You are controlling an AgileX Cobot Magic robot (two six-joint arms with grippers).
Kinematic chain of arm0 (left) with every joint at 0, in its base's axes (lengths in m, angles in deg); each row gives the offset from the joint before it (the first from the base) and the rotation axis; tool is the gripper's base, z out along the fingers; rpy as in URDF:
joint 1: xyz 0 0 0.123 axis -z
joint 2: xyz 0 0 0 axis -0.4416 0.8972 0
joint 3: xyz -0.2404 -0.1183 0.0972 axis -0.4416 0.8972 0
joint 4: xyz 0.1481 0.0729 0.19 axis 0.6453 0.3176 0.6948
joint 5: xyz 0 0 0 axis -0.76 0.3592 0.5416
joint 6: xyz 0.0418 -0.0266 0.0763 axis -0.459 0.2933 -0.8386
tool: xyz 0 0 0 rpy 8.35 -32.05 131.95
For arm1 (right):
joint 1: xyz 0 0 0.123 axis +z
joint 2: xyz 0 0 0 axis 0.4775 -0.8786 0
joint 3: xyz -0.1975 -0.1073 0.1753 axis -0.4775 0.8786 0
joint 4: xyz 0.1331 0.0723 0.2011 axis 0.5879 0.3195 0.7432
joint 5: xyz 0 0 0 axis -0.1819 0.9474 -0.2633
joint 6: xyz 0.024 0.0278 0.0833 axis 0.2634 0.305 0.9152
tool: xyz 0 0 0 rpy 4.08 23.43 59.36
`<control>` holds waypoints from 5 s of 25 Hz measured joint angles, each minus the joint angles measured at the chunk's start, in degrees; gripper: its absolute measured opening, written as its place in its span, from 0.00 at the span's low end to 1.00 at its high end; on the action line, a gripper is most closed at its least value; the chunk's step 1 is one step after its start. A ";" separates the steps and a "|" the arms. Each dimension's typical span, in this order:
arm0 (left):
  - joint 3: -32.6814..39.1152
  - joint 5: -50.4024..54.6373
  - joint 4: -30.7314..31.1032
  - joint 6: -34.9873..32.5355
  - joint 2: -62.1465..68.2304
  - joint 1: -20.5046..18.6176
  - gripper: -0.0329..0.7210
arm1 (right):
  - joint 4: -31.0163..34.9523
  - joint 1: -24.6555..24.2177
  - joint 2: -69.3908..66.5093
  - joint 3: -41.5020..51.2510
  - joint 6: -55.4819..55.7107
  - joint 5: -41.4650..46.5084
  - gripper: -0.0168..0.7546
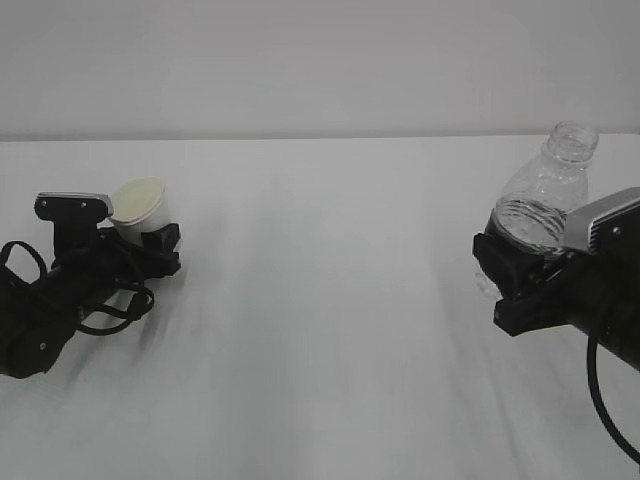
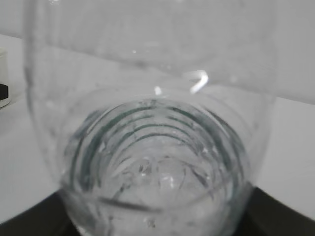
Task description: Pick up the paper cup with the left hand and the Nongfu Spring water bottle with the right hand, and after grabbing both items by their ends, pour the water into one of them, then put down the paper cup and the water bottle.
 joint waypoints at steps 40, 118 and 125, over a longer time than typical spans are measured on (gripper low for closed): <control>2.32 0.11 51.05 16.17 -12.40 13.87 0.64 | 2.95 0.00 1.22 7.52 -1.85 0.00 0.58; -7.72 9.12 63.13 30.27 -12.40 24.33 0.64 | 7.17 0.00 16.28 0.89 -24.16 28.03 0.58; -8.46 9.34 63.13 30.41 -12.40 25.93 0.64 | 10.26 0.00 16.28 0.68 -35.35 29.69 0.58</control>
